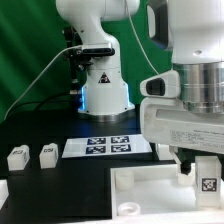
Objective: Assemble one leg
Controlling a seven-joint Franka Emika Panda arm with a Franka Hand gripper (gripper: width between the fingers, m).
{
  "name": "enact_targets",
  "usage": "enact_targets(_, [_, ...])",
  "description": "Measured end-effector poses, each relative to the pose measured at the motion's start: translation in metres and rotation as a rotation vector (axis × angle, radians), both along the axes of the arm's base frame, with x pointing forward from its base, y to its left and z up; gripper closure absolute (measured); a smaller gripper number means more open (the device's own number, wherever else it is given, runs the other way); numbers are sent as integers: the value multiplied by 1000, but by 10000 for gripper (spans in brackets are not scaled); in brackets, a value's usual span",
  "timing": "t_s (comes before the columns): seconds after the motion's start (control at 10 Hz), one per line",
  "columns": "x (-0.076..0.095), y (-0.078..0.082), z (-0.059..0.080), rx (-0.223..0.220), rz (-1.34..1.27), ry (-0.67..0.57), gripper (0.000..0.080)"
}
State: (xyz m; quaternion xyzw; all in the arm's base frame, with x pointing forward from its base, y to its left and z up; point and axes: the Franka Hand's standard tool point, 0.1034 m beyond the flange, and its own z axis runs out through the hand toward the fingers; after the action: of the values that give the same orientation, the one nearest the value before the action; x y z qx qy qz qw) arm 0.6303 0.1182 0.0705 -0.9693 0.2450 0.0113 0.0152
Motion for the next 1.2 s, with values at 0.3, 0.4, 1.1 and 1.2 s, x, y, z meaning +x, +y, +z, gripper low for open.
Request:
enact_targets(0.3, [4, -2, 2, -16, 72, -11, 276])
enact_targets(0.4, [3, -1, 2, -15, 17, -10, 276])
enact_targets(1.1, [4, -3, 0, 8, -826, 19, 507])
enact_targets(1.2, [2, -3, 0, 25, -955, 12, 507])
